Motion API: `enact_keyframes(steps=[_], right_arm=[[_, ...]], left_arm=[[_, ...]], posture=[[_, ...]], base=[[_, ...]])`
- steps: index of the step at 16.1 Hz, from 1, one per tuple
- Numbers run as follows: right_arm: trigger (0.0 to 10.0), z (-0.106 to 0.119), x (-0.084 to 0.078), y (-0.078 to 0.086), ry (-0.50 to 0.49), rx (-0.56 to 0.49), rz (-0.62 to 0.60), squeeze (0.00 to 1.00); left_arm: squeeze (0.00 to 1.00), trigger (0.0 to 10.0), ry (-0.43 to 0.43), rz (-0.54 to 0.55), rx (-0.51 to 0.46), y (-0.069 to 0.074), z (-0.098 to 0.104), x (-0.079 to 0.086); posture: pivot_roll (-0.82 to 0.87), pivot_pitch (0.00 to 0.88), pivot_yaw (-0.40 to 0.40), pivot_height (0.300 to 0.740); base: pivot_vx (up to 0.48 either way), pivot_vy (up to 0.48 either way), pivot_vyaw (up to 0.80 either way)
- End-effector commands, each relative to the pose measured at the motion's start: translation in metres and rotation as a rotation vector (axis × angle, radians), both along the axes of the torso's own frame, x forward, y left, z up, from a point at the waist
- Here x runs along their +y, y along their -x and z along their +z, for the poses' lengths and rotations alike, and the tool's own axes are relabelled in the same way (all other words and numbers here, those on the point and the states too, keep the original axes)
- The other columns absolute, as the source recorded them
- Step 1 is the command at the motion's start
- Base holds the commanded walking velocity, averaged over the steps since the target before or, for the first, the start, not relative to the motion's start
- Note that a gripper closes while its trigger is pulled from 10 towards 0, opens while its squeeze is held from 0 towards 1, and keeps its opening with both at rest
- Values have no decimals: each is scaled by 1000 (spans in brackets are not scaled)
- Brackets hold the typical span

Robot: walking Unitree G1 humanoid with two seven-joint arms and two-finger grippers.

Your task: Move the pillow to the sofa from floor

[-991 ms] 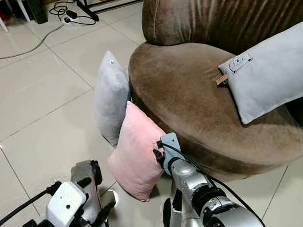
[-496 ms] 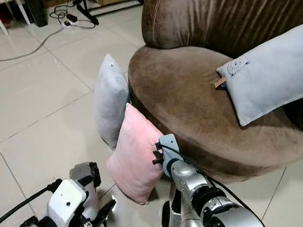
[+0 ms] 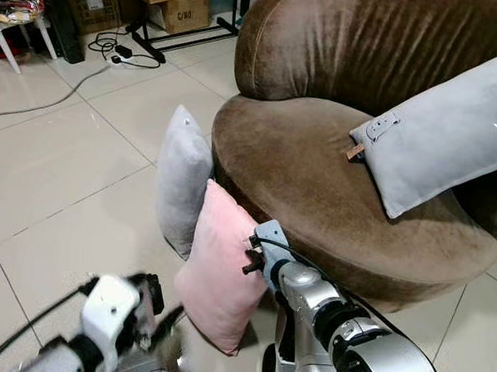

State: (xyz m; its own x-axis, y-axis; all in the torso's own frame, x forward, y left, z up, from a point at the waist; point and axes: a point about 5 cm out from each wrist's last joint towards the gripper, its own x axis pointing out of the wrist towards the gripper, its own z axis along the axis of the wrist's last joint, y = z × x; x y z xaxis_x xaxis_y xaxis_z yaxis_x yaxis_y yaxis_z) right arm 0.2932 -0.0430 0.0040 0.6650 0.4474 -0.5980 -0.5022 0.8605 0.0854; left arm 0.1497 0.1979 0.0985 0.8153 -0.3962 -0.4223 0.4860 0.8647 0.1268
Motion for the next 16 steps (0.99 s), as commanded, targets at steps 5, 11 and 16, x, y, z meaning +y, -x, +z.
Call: enact_keyframes(steps=[5,11,16], right_arm=[[0,66,-36,-42,-277,-238,-114,0],[0,219,-135,-28,-502,-687,-386,0],[0,311,-176,-29,-391,-938,-337,0]], left_arm=[[263,10000,22,109,-132,-31,9,3],[0,10000,59,171,-320,-76,35,-7],[0,10000,71,211,-383,-90,50,-7]], posture=[[-3,0,-48,450],[-92,0,7,450],[-80,0,-1,450]], base=[[0,0,0],[0,0,0],[0,0,0]])
